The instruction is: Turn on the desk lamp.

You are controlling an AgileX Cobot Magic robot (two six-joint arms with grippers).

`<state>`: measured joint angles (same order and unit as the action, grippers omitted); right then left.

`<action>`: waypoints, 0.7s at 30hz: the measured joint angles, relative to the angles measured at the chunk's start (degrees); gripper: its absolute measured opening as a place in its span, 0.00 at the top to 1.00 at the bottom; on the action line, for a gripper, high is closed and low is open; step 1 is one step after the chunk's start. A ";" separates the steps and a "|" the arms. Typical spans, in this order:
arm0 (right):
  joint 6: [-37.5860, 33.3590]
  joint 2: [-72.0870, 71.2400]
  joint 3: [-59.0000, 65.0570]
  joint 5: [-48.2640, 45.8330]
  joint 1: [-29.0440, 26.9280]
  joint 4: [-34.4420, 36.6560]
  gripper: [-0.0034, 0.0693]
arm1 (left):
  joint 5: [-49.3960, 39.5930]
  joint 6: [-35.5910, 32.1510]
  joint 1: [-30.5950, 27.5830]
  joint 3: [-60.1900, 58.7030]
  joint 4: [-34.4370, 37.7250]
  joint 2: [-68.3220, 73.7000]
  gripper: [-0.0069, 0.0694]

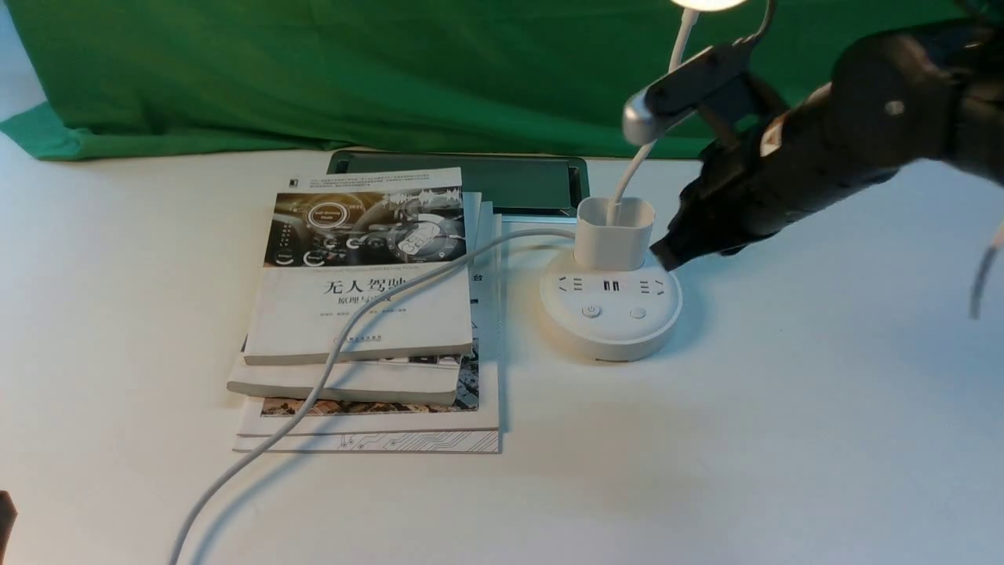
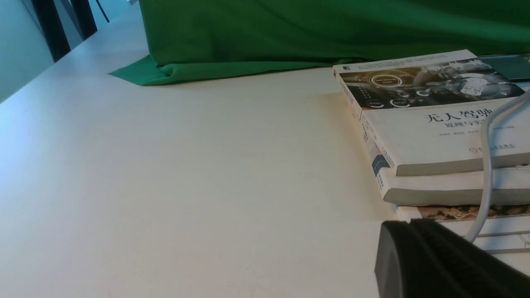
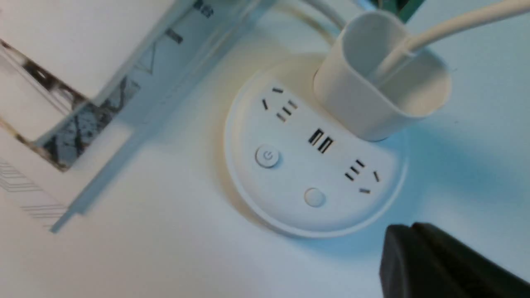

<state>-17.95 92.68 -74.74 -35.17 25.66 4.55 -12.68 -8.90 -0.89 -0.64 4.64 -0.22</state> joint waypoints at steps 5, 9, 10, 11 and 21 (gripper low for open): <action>2.43 -15.30 14.61 9.19 0.00 0.12 0.89 | 0.00 0.00 0.00 0.00 0.00 0.00 0.88; 6.50 -29.07 27.76 21.26 0.57 0.12 0.88 | 0.00 0.00 0.00 0.00 0.00 0.00 0.88; 7.75 -32.27 30.59 22.91 0.58 0.12 0.88 | 0.00 0.00 0.00 0.00 0.00 0.00 0.88; 9.18 -35.30 33.16 24.00 0.62 0.12 0.88 | 0.00 0.00 0.00 0.00 0.00 0.00 0.88; 10.88 -55.42 50.61 30.04 0.62 0.07 0.85 | 0.00 0.00 0.00 0.00 0.00 0.00 0.88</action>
<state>-7.07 37.26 -24.13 -5.13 26.29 4.62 -12.68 -8.90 -0.89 -0.64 4.64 -0.22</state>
